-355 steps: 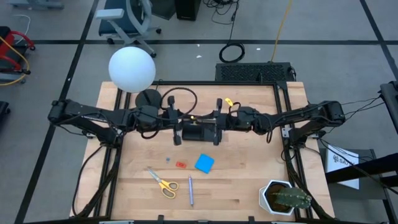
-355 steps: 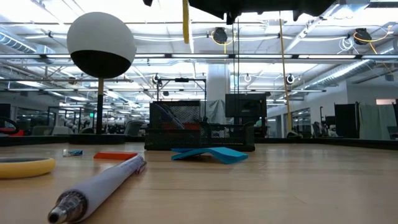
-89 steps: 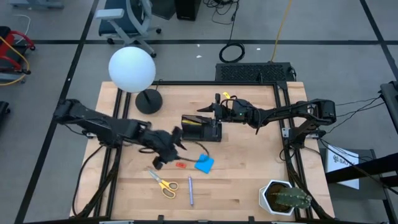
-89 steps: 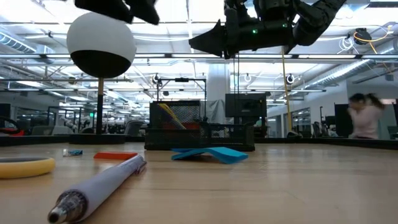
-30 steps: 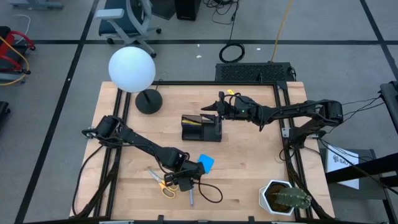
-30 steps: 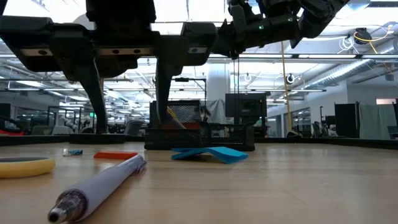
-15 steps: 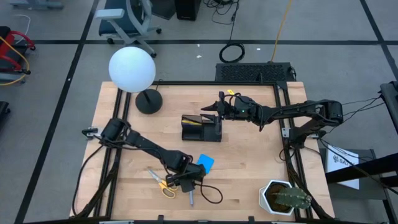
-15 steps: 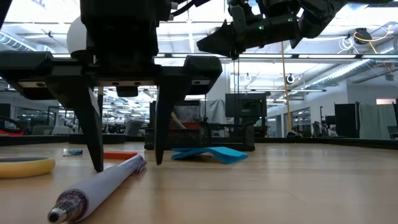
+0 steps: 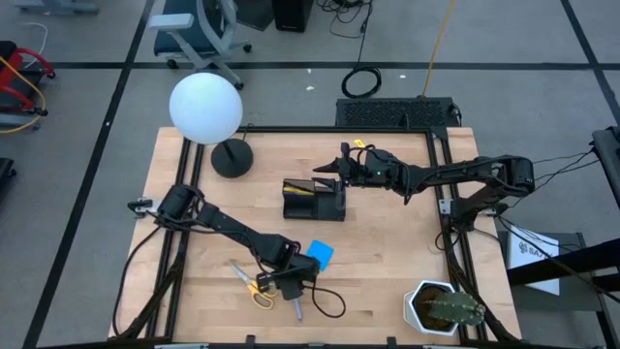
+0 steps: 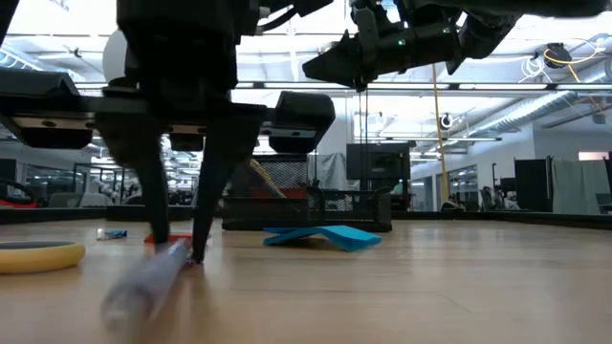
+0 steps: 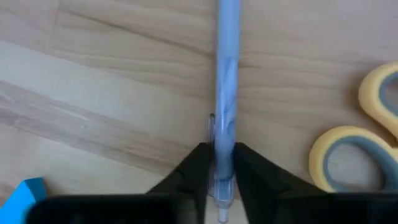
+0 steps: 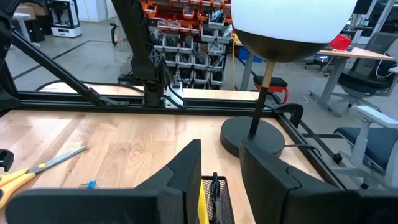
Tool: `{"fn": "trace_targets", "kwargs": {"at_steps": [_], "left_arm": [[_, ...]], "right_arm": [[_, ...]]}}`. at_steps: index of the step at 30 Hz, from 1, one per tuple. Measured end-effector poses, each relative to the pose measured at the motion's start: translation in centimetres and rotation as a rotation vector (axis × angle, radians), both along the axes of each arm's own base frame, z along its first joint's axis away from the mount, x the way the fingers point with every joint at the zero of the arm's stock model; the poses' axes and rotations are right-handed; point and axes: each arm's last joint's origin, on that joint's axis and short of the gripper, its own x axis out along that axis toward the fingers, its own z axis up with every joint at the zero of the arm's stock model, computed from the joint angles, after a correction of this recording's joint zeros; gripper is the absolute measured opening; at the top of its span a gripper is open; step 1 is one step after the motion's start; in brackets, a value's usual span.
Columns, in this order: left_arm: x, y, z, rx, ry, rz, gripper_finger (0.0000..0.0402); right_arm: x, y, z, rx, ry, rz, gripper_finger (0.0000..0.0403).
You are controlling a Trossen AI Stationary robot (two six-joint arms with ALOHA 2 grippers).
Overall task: Pick and place office supplies into organizer
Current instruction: Put the white pen into the desk organizer
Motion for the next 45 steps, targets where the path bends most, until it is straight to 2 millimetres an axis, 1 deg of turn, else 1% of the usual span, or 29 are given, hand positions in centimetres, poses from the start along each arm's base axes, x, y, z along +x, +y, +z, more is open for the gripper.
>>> {"fn": "trace_targets", "kwargs": {"at_steps": [2, 3, 8, 11, 15, 20, 26, 35, 37, 40, 45], "left_arm": [[0.2, -0.1, 0.1, -0.010, -0.019, 0.006, 0.0035], [0.3, -0.1, 0.1, -0.012, -0.023, 0.008, 0.0028], [0.3, -0.1, 0.0, -0.012, -0.019, 0.025, 0.0029], [0.2, -0.1, 0.0, -0.012, -0.010, 0.041, 0.0036], [0.2, -0.1, 0.0, -0.007, 0.003, 0.061, 0.0029], [-0.1, 0.1, 0.6, 0.011, 0.008, 0.088, 0.0029], [-0.7, 0.7, 2.1, 0.113, -0.025, 0.147, 0.0029], [-1.4, 1.4, 4.2, 0.224, -0.078, 0.233, 0.0028], [-1.5, 1.6, 4.8, 0.254, -0.099, 0.250, 0.0028], [-1.9, 1.9, 6.0, 0.289, -0.130, 0.289, 0.0028], [-2.8, 2.7, 9.3, 0.269, -0.214, 0.393, 0.0028]], "right_arm": [[0.0, 0.0, 0.0, 0.000, 0.000, 0.000, 0.0100], [0.0, 0.0, 0.0, 0.000, 0.000, 0.000, 0.0100], [0.0, 0.0, 0.0, 0.000, 0.000, 0.000, 0.0100], [0.0, 0.0, 0.0, 0.000, 0.000, 0.000, 0.0100], [0.0, 0.0, 0.0, 0.000, 0.000, 0.000, 0.0100], [-0.1, 0.0, 0.1, 0.000, 0.000, 0.000, 0.0100], [-0.5, 0.1, 0.9, -0.008, -0.012, 0.001, 0.0100], [-2.0, 0.5, 2.3, -0.007, 0.018, 0.003, 0.0100], [-2.3, 0.5, 2.3, -0.003, 0.044, 0.004, 0.0100], [-2.3, 0.5, 2.3, -0.004, 0.043, 0.004, 0.0100], [-2.3, 0.5, 2.3, -0.013, 0.049, 0.005, 0.0100]]}}
